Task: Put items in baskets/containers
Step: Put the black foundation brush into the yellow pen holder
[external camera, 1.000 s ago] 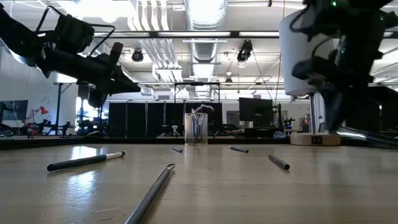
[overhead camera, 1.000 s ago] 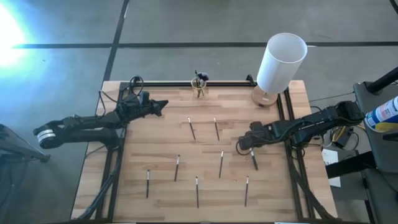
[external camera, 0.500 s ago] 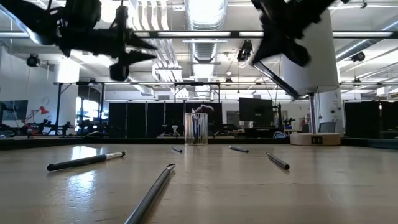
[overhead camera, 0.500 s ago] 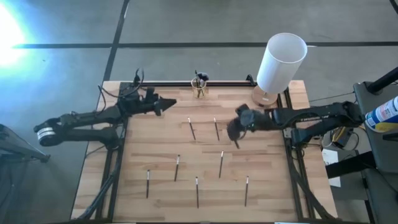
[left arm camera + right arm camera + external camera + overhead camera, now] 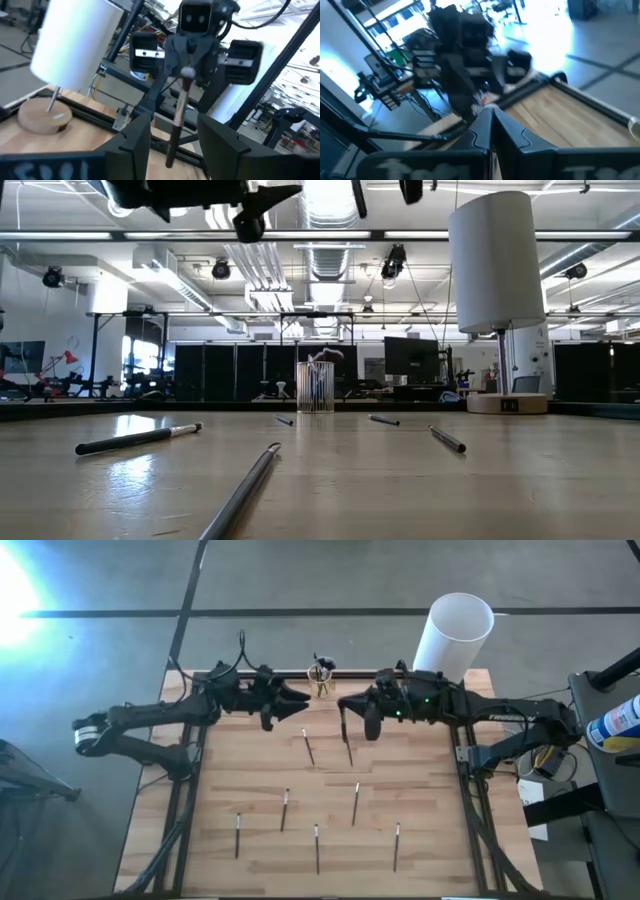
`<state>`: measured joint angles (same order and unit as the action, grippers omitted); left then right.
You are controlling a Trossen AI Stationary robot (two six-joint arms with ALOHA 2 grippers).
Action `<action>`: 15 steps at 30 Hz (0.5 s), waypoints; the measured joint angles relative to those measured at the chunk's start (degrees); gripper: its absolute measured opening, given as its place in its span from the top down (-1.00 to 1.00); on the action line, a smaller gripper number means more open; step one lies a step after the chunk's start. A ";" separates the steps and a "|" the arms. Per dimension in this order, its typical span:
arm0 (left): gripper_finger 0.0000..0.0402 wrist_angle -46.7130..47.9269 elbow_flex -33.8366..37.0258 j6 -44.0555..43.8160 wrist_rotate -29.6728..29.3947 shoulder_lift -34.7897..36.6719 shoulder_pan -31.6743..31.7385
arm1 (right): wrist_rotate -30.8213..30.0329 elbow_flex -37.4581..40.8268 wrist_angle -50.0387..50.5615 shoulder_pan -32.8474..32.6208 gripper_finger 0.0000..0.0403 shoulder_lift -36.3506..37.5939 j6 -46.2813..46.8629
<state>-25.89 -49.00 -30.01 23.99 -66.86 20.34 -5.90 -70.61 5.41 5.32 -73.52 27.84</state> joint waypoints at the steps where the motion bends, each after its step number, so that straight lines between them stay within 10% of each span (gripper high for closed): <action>1: 0.23 -0.07 -0.90 0.14 0.65 -0.84 -0.07 | 0.02 -1.02 -0.03 0.00 0.96 -0.48 -0.52; 15: 0.23 -0.43 -8.54 2.65 3.62 -7.15 -1.06 | -0.51 -10.74 -0.24 1.93 0.96 -10.31 -2.18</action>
<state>-26.32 -57.54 -27.35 27.62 -74.01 19.29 -6.42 -81.35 5.17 7.25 -83.83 25.66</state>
